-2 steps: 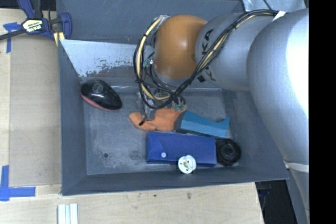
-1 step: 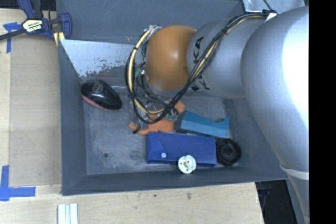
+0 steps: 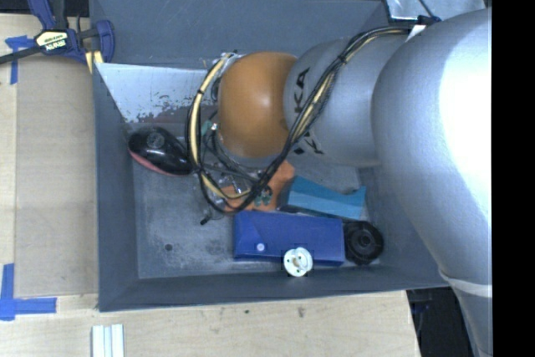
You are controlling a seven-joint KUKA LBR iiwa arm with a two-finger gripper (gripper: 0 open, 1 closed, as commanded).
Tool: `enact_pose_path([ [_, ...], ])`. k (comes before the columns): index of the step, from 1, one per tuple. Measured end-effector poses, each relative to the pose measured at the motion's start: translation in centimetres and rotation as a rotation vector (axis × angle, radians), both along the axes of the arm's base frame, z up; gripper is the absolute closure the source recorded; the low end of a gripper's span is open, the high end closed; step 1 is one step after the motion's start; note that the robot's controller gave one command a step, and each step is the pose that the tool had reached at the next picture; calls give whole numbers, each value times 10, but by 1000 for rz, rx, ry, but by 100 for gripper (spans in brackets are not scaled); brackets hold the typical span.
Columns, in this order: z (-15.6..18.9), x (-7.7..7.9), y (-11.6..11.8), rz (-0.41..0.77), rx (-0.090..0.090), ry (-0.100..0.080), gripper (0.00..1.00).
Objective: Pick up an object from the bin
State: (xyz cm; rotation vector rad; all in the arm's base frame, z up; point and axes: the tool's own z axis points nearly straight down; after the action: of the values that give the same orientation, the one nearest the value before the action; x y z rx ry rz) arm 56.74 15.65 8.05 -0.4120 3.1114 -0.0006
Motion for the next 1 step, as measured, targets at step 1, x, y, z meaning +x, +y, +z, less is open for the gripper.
enact_pose_path([
  [1, -5, -6, 3, 69, 4, 3, 100],
])
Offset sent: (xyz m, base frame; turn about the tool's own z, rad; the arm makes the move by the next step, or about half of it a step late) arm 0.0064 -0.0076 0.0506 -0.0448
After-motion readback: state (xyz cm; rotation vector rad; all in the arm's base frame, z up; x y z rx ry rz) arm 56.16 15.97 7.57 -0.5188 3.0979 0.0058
